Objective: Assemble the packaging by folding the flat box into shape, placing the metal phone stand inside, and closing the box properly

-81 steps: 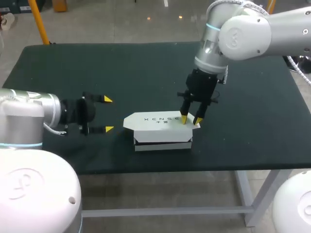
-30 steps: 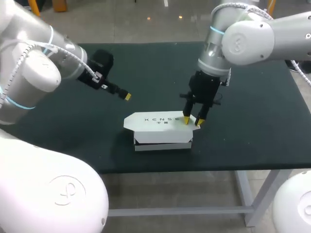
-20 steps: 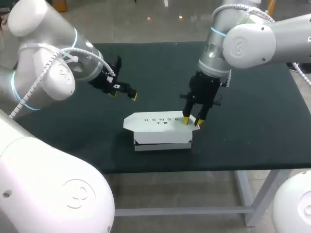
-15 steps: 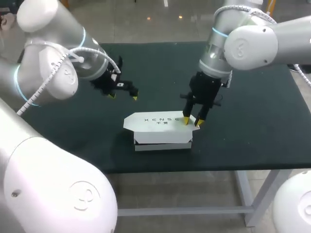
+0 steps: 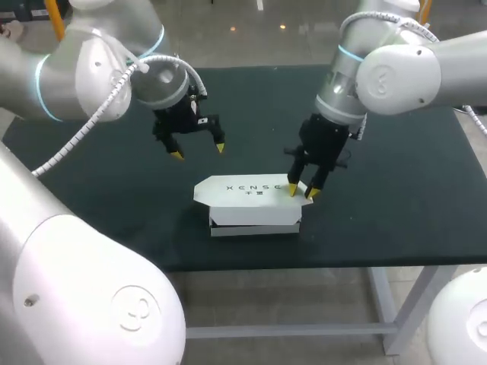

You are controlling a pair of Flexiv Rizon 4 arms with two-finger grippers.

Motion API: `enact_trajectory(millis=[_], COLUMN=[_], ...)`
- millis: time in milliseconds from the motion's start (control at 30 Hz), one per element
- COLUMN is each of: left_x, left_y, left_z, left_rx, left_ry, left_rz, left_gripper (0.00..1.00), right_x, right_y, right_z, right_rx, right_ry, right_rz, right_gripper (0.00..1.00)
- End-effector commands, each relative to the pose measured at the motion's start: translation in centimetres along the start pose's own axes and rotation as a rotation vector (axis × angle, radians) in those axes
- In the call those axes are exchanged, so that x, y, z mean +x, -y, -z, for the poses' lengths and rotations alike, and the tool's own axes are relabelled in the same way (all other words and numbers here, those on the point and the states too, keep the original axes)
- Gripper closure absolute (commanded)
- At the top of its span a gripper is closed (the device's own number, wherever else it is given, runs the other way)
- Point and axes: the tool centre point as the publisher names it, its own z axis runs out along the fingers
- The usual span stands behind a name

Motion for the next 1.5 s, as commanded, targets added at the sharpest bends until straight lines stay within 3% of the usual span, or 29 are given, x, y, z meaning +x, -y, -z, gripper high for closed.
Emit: enact_trajectory(millis=[33,500,633,733,767,900,1167,1500], left_x=[0.4,0.4,1.0,1.1,1.0,0.9,0.8,0.4], left_y=[0.3,0.3,-0.4,-1.1,-1.3,-2.4,-4.0,-5.5], left_z=[-0.6,-0.6,-1.7,-2.1,-2.3,-2.7,-4.0,-4.6], left_rx=[-0.287,-0.287,-0.339,-0.356,-0.364,-0.351,-0.344,-0.341], left_ry=[0.207,0.207,0.164,0.125,0.117,0.094,0.094,0.106], left_rz=[0.251,0.251,0.250,0.266,0.284,0.266,0.260,0.251], left_gripper=[0.00,0.00,0.02,0.45,0.53,0.47,0.56,0.55], right_x=[-0.4,-0.2,-0.3,-0.4,-0.4,-0.4,-0.5,-0.5], right_y=[0.4,0.3,0.4,0.4,0.5,0.5,0.4,0.4], right_z=[-0.2,-0.4,-0.5,-0.5,-0.5,-0.5,-0.5,-0.5], right_rx=[-0.014,-0.018,-0.019,-0.019,-0.020,-0.023,-0.025,-0.016], right_ry=[-0.013,-0.027,-0.029,-0.031,-0.032,-0.034,-0.040,-0.035], right_rz=[0.001,0.012,0.011,0.009,0.009,0.009,0.005,-0.001], right_gripper=[0.58,0.59,0.59,0.59,0.59,0.60,0.59,0.59])
